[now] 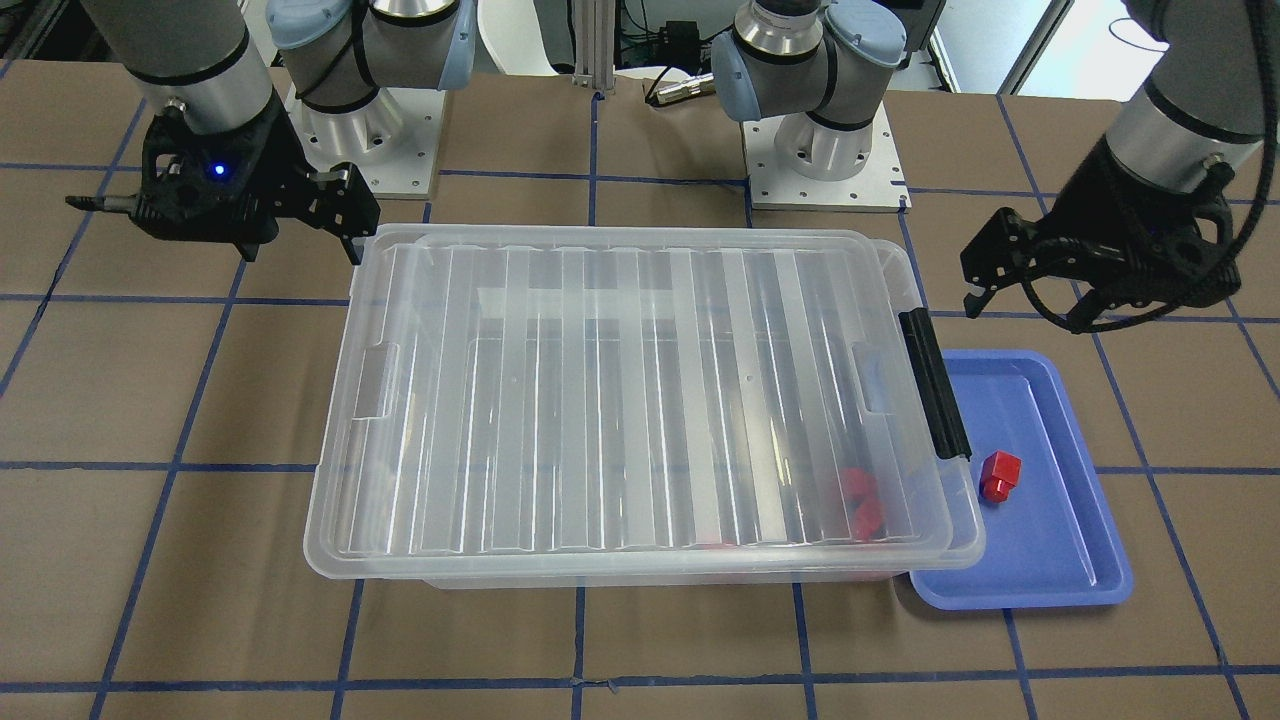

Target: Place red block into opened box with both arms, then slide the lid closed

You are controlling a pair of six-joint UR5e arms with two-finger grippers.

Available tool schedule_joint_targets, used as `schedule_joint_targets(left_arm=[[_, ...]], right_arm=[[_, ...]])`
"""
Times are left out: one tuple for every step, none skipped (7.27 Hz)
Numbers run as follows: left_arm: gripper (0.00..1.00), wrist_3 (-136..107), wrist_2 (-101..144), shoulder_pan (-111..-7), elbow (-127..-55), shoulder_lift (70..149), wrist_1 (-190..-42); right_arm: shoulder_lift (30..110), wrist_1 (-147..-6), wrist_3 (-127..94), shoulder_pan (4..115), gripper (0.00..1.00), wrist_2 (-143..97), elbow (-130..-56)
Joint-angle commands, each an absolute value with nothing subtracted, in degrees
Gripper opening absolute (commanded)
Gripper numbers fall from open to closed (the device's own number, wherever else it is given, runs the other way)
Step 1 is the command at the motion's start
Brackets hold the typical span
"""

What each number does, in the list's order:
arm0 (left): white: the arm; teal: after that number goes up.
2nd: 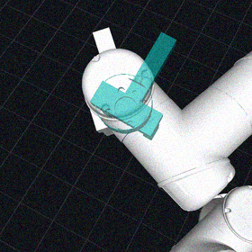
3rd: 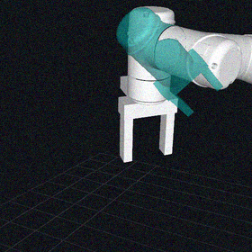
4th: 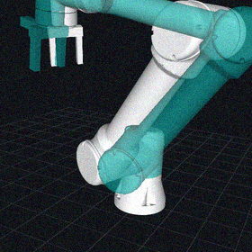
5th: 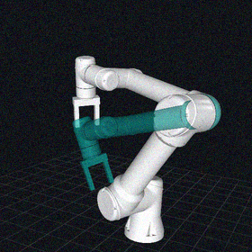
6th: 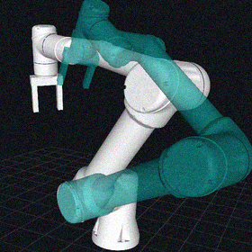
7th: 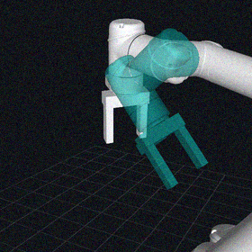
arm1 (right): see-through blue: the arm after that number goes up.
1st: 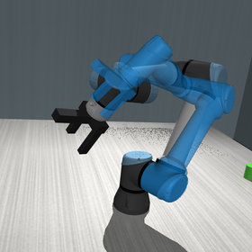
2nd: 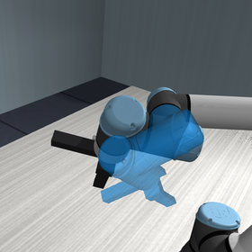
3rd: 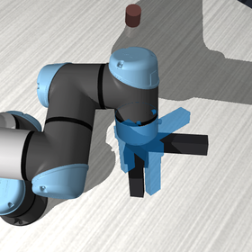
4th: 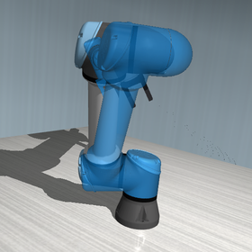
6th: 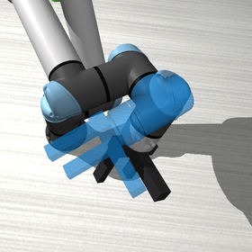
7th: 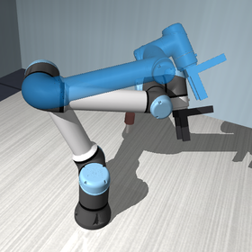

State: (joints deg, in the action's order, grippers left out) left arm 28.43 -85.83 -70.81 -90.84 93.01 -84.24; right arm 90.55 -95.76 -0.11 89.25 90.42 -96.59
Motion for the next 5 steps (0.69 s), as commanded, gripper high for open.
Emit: schedule_joint_targets(left_arm=[[1.00,38.0,-85.0,-64.4,-91.1,99.6,-81.8],[1.00,40.2,-85.3,-64.2,-91.1,103.3,-76.8],[1.00,44.1,-85.3,-63.7,-91.1,106.0,-75.8],[1.00,45.0,-85.3,-62.8,-91.8,108.4,-72.9],[1.00,45.3,-85.3,-62.6,-95.8,110.1,-65.9]], right_arm=[[85.1,-102.6,0.0,88.0,1.00,90.4,-96.3],[83.8,-103.1,0.0,87.0,1.00,90.4,-96.5],[83.4,-103.4,0.0,86.9,1.00,90.0,-96.9],[81.9,-103.4,-0.2,86.9,1.00,89.7,-96.9],[80.8,-103.5,-0.3,86.9,1.00,89.7,-96.8]])
